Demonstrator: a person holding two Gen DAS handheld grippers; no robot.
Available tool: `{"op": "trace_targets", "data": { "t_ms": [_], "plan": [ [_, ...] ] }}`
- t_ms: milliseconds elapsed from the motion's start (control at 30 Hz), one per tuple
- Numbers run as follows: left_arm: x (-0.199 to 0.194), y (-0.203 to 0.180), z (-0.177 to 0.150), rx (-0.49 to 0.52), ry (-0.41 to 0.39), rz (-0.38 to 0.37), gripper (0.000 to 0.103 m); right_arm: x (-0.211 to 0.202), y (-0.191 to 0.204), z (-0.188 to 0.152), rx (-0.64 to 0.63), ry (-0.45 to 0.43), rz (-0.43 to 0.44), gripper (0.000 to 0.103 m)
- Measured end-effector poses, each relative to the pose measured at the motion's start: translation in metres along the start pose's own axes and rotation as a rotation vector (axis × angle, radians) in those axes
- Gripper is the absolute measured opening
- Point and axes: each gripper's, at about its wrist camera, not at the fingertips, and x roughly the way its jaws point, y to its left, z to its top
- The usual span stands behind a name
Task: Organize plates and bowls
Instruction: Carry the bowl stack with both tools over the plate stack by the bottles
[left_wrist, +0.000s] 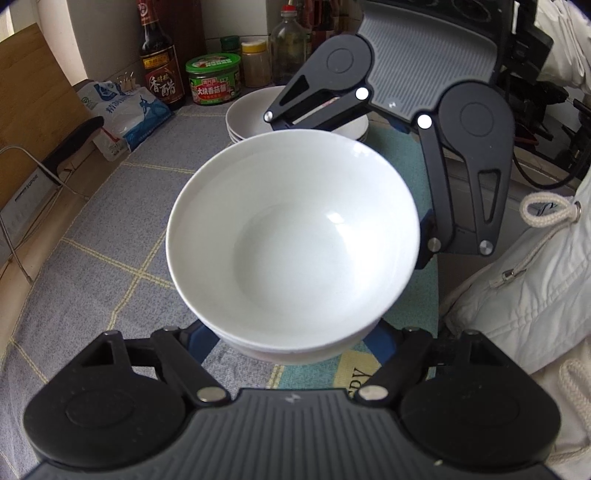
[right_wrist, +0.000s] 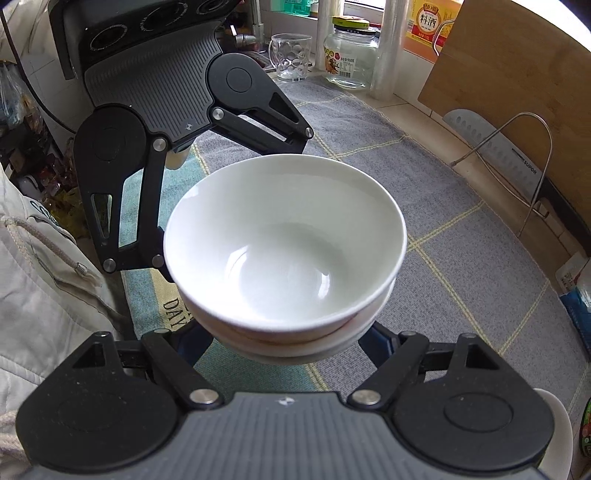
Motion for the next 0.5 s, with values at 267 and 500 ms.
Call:
{"op": "trace_targets", "data": {
  "t_ms": [267, 500],
  "plan": [
    [0.021, -0.013, 0.038, 0.022, -0.02, 0.017, 0.082, -0.034, -0.02, -0.031, -0.007, -0.011, -0.031, 0.088],
    [0.044, -0.019, 0.08, 0.066, -0.04, 0.012, 0.082, -0.065, -0.043, -0.065, 0.004, -0.013, -0.075, 0.088]
  ]
}}
